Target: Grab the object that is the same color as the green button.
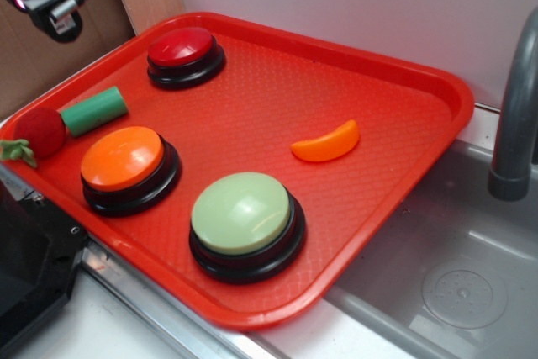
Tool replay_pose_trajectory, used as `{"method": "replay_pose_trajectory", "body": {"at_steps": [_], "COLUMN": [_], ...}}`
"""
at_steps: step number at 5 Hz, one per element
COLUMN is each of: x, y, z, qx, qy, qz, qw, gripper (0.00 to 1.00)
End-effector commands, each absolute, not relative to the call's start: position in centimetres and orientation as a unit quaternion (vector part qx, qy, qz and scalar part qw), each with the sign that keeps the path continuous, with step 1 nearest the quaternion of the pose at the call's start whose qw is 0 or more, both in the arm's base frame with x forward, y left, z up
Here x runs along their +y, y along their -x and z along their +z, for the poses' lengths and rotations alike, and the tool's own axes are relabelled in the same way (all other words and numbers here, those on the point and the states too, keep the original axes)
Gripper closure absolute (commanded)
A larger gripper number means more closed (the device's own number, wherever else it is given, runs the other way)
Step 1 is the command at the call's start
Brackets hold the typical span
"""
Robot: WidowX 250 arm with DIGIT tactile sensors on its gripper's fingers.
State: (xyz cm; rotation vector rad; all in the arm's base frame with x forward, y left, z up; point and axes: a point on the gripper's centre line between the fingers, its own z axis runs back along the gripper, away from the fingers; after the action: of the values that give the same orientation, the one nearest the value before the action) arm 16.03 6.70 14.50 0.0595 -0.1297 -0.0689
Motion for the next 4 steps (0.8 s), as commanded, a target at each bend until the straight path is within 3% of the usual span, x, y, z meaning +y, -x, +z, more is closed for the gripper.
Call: {"method": "replay_pose_trajectory", "body": {"at_steps": [1,2,3,4], "x": [10.2,12.3,11.9,10.9], "y": [-17.7,-18.1,-18.6,-18.8], "z": [10.8,7.5,5.2,4.0], "qx": [-0.092,-0.09,-0.108,-0.109], "qy": [-0.015,-0.029,0.0,-0.005], "qz": [-0.034,-0.034,-0.045,-0.077], "qw": [0.995,0.995,0.993,0.991], "gripper": [0.0,0.0,0.0,0.0]}}
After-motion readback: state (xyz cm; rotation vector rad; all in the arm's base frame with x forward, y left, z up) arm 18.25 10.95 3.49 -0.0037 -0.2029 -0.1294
